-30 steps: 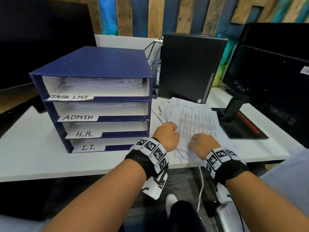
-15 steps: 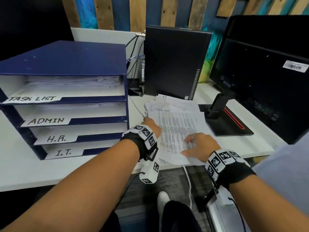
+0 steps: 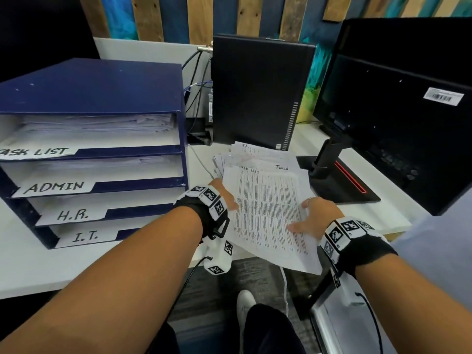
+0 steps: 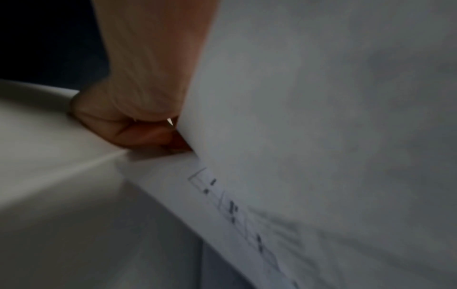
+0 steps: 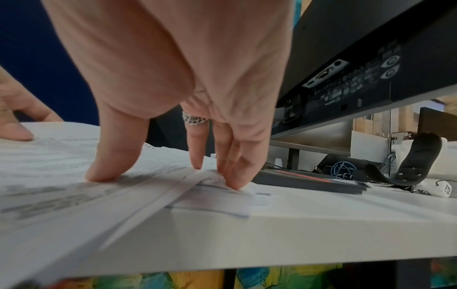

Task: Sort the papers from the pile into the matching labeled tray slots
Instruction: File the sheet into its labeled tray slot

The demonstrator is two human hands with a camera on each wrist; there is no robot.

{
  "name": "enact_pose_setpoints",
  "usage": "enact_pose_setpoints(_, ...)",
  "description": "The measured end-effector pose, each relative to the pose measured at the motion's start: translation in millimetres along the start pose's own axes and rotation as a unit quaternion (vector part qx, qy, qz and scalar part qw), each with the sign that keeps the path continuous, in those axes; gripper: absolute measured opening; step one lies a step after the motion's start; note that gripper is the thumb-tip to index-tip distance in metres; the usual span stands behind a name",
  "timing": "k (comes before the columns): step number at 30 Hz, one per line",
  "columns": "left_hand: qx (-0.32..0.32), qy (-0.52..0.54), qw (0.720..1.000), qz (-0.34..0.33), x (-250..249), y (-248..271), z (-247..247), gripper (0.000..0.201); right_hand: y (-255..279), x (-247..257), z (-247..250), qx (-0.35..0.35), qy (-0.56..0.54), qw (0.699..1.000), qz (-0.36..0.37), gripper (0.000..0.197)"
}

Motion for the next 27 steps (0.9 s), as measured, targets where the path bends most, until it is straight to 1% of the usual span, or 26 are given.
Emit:
enact_pose_setpoints(1, 0.001, 0.004, 1.000, 0.006, 0, -2, 1, 0.045, -2, -1, 1, 0.007, 0.010, 1.000, 0.001, 0.073)
enact_pose_setpoints(2, 0.007, 0.009, 1.000, 0.012, 0, -4, 1, 0.039, -3, -1, 1, 0.013, 0.018, 1.000, 0.003, 0.077)
enact_pose_setpoints(4, 0.025, 0.024, 0.999, 0.019, -1, -5, 0, 0.018, -4, -2, 3, 0.022, 0.023, 0.999, 0.012, 0.078)
enact_pose_setpoints(5, 0.024, 0.038, 0.999, 0.020, -1, -6, -1, 0.018, -4, -1, 4, 0.026, 0.024, 0.999, 0.019, 0.075)
enact_pose_setpoints(7, 0.017, 0.060, 0.998, 0.026, 0, -5, 0, 0.034, -1, 3, 4, 0.036, 0.027, 0.998, 0.037, 0.068)
enact_pose_setpoints(8, 0.010, 0.063, 0.998, 0.030, 1, -3, 1, 0.038, -1, 5, 5, 0.038, 0.029, 0.998, 0.044, 0.065)
enact_pose_setpoints(10, 0.001, 0.046, 0.998, 0.049, 3, 2, 2, 0.037, -1, 6, 5, 0.040, 0.033, 0.997, 0.050, 0.060)
enact_pose_setpoints(13, -0.011, 0.065, 0.995, 0.071, 6, 3, 4, 0.029, -2, 5, 8, 0.032, 0.033, 0.998, 0.051, 0.052)
enact_pose_setpoints(14, -0.014, 0.072, 0.994, 0.076, 8, 5, 5, 0.030, -3, 4, 9, 0.028, 0.027, 0.998, 0.049, 0.052)
enact_pose_setpoints(16, -0.026, 0.109, 0.991, 0.071, 8, 7, 8, 0.024, -3, 2, 9, 0.020, 0.016, 0.999, 0.043, 0.057)
enact_pose_setpoints(18, -0.039, 0.169, 0.984, 0.047, 8, 14, 9, 0.028, -3, 2, 6, 0.010, 0.014, 0.999, 0.041, 0.069)
enact_pose_setpoints(21, -0.065, 0.213, 0.975, 0.008, 6, 35, 15, 0.032, -4, 2, 8, -0.030, -0.010, 0.999, 0.041, 0.089)
enact_pose_setpoints(24, -0.103, 0.245, 0.964, -0.006, 8, 55, 26, 0.023, -4, 2, 16, -0.077, -0.070, 0.994, 0.018, 0.095)
enact_pose_setpoints(26, -0.127, 0.305, 0.944, -0.002, 17, 67, 35, 0.019, -2, 0, 25, -0.134, -0.128, 0.983, 0.010, 0.097)
enact_pose_setpoints(27, -0.125, 0.338, 0.933, -0.010, 20, 73, 37, 0.021, -1, -1, 29, -0.161, -0.168, 0.972, 0.011, 0.097)
Point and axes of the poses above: each hand's wrist, its own y-axis away from the middle knuckle, its own z-axis out of the back of the hand, x = y × z, the point moved 8 cm from there along -y, towards the middle knuckle, and after that the axes turned 13 degrees about z, right-handed, at the moved point
